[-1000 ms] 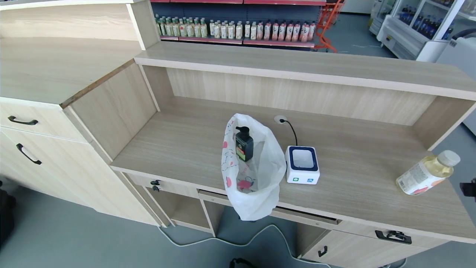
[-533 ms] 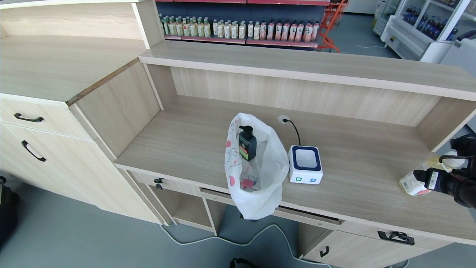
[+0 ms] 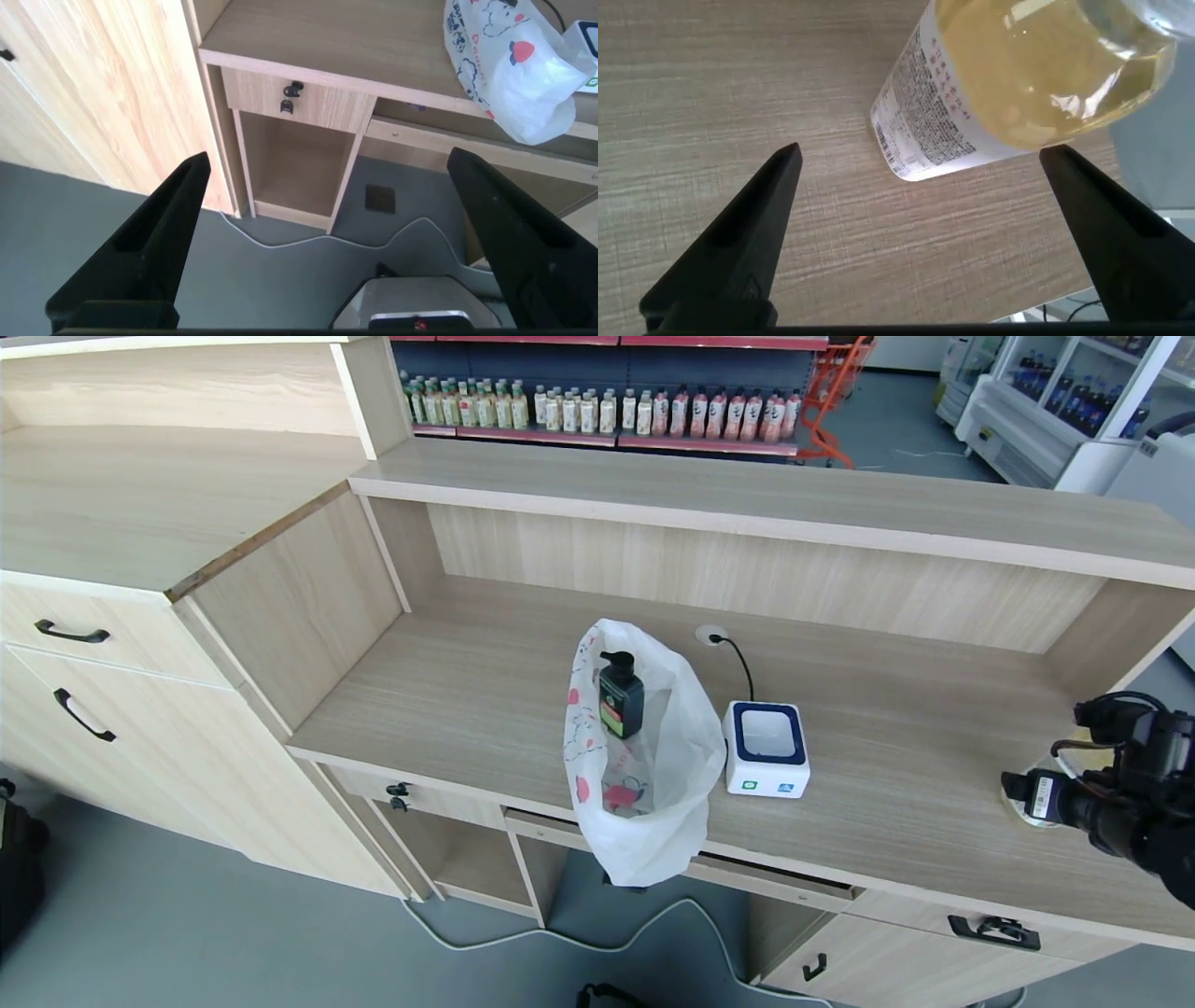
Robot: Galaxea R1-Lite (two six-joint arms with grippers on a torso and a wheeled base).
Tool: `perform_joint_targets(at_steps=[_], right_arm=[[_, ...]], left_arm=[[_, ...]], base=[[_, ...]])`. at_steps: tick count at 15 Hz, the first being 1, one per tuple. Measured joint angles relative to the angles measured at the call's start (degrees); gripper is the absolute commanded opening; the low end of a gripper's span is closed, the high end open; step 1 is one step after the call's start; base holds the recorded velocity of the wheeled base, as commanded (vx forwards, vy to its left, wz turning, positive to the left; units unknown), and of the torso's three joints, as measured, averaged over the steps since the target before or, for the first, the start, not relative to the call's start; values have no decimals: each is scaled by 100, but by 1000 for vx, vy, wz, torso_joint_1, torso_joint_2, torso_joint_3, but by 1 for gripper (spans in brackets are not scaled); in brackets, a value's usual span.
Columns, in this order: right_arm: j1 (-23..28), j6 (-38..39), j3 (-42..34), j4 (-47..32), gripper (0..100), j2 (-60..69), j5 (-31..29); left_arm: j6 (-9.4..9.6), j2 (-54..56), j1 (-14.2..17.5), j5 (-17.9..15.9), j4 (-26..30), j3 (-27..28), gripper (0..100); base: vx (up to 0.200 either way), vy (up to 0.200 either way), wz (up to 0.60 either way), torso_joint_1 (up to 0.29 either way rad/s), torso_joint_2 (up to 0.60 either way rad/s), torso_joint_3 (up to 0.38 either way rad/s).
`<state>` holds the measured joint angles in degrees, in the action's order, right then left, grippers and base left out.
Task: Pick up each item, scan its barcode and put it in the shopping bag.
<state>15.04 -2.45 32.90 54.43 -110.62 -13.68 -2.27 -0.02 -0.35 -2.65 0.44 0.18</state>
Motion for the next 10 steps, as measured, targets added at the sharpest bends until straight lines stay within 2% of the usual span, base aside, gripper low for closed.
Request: perform_joint_targets(at_steps=[3,10], right_arm=[[-33,-173,130,349,100,-241,13],[-88,-310,-2,246,100,-154,-6]], left_arm=[[2,0,0,0,0,0,100],[2,0,0,0,0,0,100]], base=[[0,0,0,0,0,0],[0,0,0,0,0,0]])
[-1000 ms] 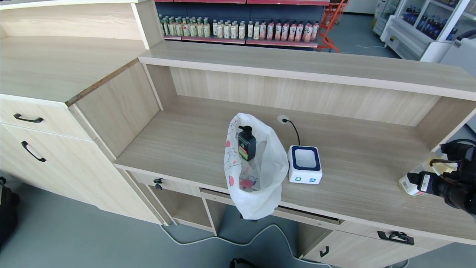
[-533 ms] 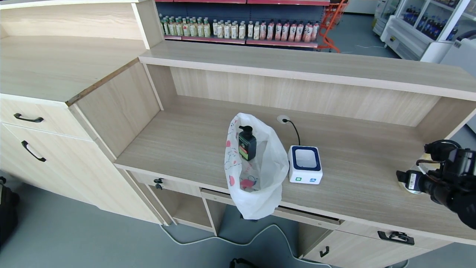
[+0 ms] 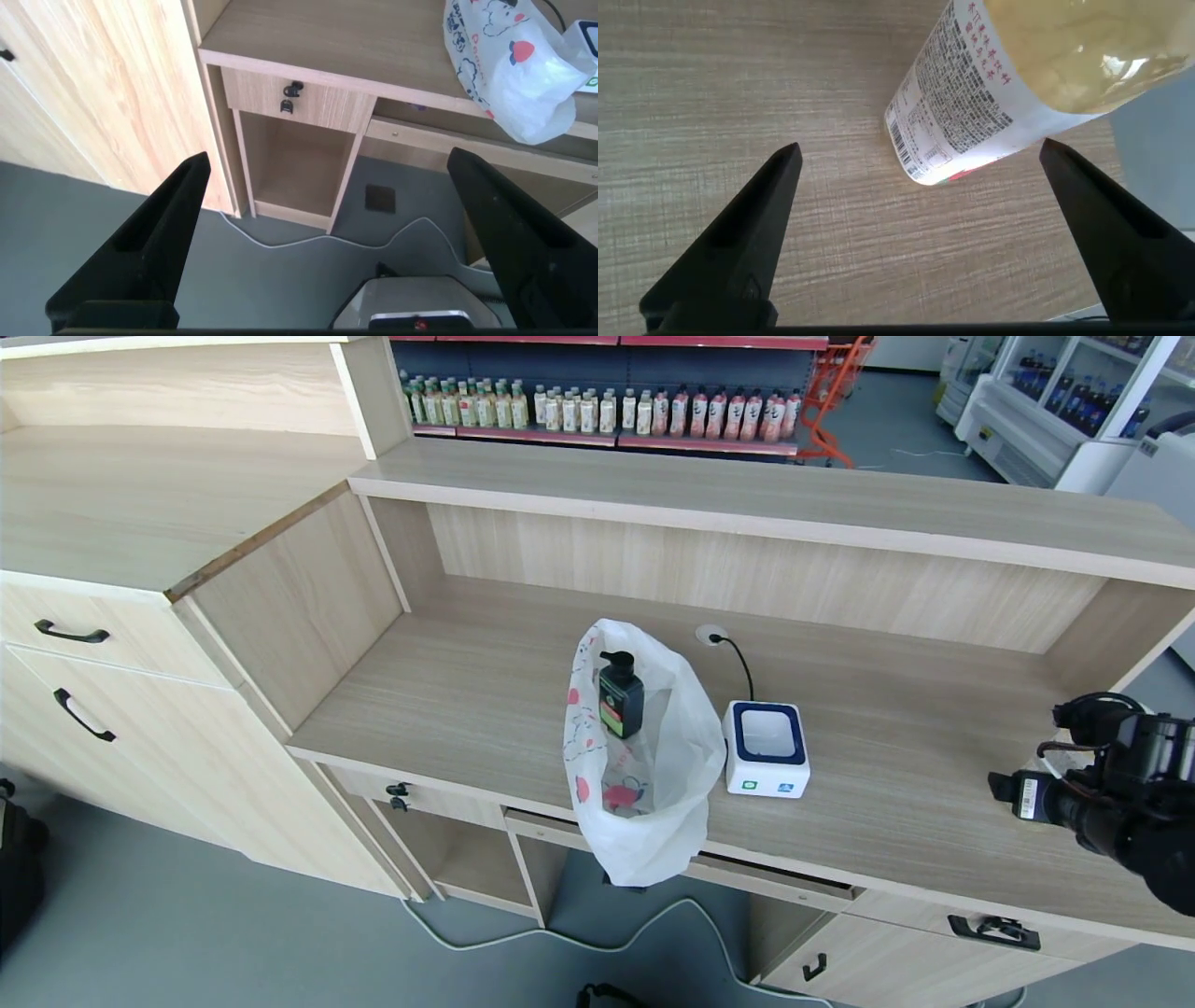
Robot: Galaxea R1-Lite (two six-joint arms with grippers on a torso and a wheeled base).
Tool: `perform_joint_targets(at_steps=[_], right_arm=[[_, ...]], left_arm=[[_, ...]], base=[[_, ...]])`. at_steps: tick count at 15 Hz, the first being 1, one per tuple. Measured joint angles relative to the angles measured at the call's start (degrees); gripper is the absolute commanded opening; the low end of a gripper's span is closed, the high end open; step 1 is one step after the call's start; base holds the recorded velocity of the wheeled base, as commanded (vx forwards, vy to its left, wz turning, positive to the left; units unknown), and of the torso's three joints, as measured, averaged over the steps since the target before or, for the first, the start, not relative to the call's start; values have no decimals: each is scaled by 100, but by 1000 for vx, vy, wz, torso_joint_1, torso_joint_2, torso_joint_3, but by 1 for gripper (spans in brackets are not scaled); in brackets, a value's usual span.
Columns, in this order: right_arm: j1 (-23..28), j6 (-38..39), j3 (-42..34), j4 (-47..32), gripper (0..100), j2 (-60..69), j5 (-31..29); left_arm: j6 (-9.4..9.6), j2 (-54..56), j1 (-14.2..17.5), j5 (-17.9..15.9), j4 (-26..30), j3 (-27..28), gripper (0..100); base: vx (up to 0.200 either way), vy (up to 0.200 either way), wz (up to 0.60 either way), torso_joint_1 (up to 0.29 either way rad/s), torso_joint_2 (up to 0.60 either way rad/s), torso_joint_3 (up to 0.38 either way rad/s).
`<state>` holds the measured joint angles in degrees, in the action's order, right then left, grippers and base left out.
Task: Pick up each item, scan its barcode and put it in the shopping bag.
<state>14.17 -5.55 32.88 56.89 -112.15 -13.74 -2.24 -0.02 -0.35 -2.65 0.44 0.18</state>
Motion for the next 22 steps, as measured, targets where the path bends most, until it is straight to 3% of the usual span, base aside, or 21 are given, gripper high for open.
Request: perform_joint_targets(at_steps=[10,22], right_arm=[[601,-91,-110,-183,100,276,-134],[630,-260,195,947,100,-461,545]], left_arm=[[1,0,0,0,0,0,100],[0,0,0,0,0,0,100]], base=[[0,0,0,0,0,0],[0,0,0,0,0,0]])
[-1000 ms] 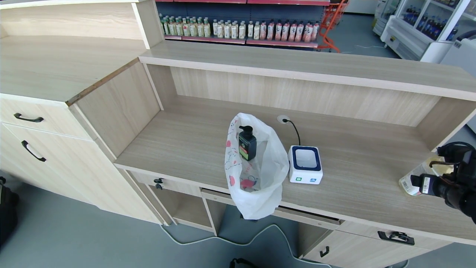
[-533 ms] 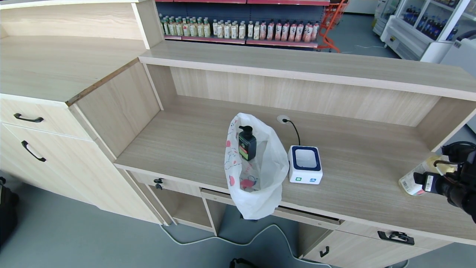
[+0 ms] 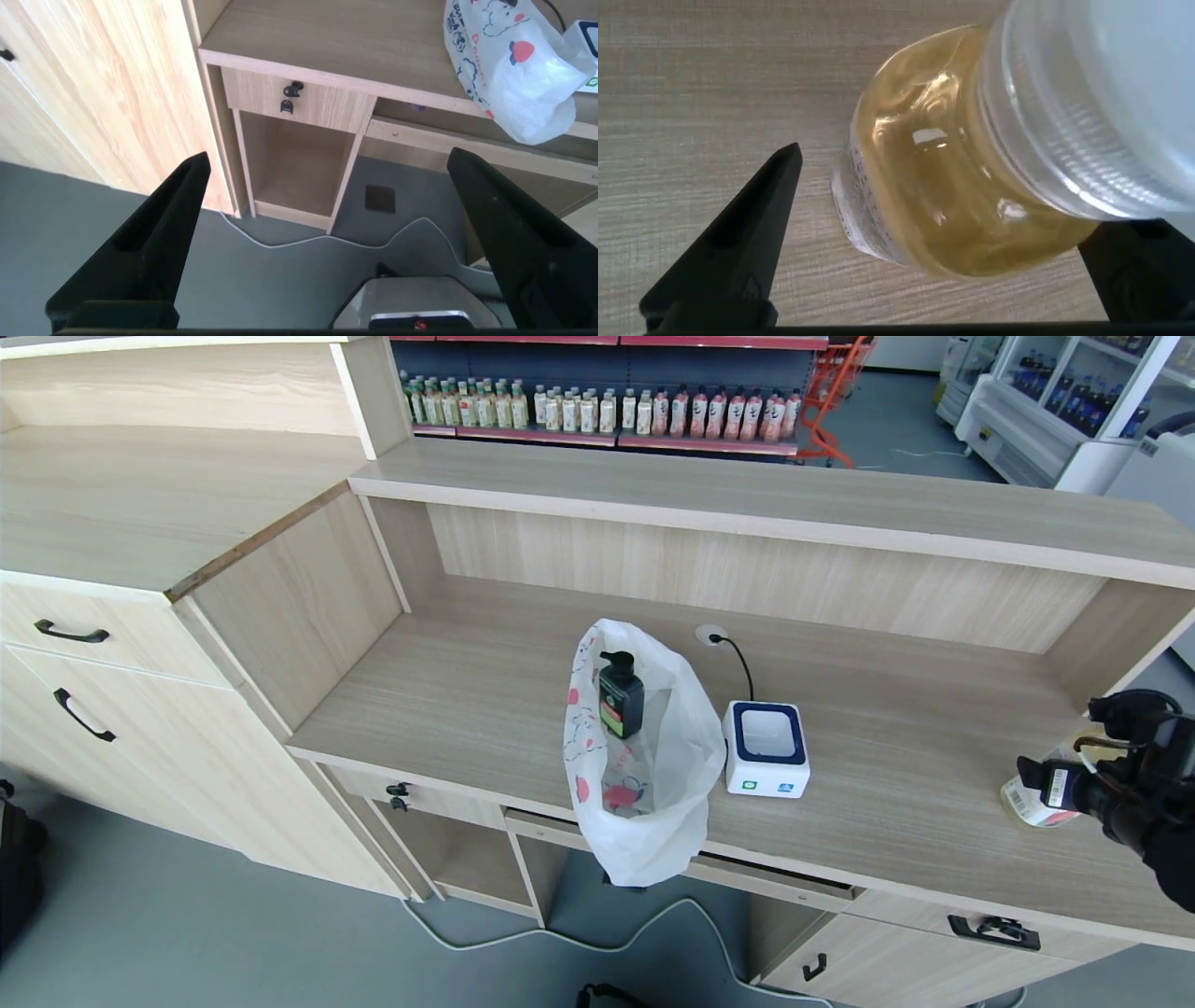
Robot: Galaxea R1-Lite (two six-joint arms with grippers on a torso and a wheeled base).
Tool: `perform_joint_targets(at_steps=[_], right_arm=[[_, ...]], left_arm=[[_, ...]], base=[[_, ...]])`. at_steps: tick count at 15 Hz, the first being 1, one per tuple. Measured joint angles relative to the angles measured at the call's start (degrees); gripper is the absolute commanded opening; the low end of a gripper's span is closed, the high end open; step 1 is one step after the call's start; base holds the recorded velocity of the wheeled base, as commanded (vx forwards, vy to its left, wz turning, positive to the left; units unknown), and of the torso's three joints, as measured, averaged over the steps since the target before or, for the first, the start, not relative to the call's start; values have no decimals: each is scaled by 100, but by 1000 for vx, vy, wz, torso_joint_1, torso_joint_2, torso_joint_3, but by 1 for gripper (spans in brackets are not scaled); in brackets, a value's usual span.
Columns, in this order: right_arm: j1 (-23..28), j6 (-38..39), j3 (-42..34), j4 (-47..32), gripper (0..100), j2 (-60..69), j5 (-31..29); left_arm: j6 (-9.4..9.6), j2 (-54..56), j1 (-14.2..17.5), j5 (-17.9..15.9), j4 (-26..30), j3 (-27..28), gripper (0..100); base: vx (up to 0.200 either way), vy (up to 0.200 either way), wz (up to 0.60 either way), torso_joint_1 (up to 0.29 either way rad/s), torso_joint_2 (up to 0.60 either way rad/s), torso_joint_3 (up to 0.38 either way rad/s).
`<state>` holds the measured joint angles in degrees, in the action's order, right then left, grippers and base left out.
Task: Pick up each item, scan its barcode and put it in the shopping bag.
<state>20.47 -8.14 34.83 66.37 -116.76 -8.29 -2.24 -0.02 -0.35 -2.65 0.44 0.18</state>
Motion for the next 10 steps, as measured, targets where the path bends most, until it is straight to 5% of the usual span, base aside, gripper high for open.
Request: perform_joint_targets(at_steps=[10], right_arm=[[-16,12,254,833,100,-730,834]], left_arm=[[0,0,0,0,0,0,100]], base=[[0,0,0,0,0,0]])
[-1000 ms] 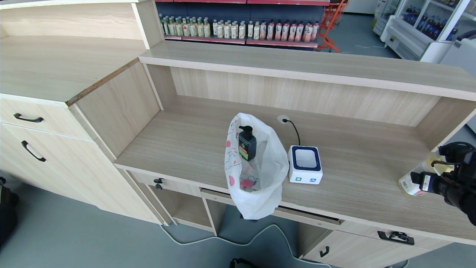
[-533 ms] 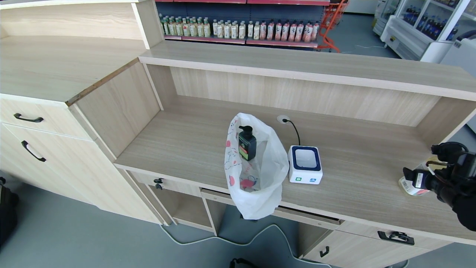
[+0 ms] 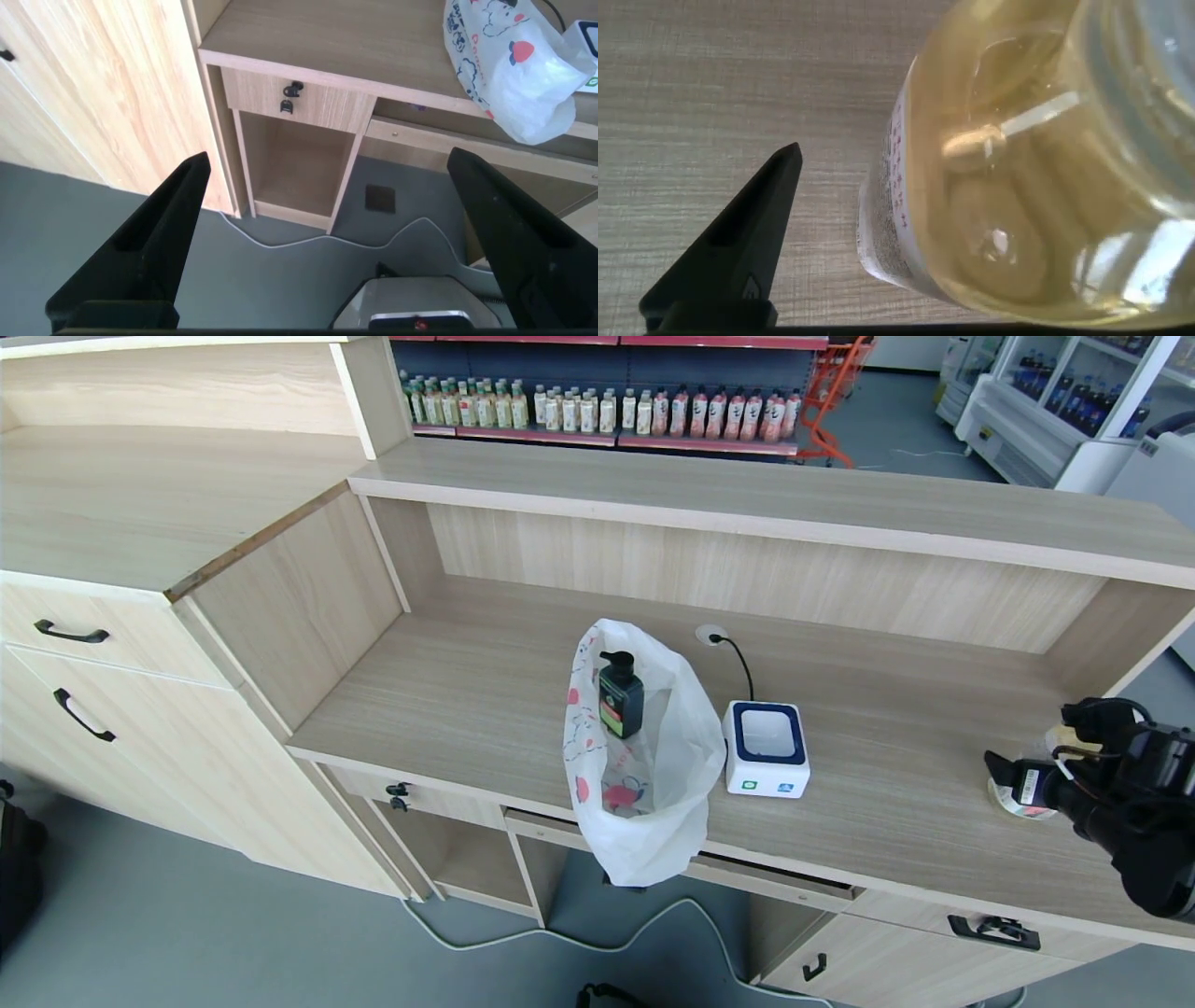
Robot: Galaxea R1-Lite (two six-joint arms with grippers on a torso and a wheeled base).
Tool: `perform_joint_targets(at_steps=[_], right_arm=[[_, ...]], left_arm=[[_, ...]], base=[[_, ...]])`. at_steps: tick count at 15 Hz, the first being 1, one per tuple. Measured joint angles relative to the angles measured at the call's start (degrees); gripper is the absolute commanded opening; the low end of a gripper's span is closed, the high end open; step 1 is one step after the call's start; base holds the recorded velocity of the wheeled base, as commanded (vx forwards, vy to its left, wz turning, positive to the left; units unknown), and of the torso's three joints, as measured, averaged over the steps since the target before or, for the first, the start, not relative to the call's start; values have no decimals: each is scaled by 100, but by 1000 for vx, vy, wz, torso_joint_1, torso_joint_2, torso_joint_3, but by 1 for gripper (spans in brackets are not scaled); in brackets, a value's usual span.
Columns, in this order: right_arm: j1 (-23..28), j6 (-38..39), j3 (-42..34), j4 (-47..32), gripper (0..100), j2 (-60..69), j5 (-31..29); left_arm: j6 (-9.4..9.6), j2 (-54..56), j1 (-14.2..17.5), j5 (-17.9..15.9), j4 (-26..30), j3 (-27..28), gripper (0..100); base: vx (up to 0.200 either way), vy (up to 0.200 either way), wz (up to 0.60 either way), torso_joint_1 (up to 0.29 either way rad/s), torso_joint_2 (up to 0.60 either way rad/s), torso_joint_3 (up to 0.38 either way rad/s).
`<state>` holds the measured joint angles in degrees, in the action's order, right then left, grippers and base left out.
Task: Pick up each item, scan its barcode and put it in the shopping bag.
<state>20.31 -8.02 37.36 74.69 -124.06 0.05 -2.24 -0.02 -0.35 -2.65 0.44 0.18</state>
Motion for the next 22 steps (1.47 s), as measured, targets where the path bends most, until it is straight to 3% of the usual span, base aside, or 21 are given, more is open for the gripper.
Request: perform_joint_targets(at_steps=[3,4,12,22], right_arm=[[5,173,122,312,100,-107,402],[5,178,133,350,0,-135,441],[118,329,196,677,0,-269,670],[322,-254,20,618,0,-185,701]], left_arm=[[1,0,0,0,0,0,100],[-2,0,0,0,0,0,100],[1,0,2,0,0,0,100],[0,0,0,0,0,0,100]], base=[[0,0,0,0,0,0],[0,0,0,0,0,0],[0,0,0,0,0,0],[0,0,0,0,0,0]])
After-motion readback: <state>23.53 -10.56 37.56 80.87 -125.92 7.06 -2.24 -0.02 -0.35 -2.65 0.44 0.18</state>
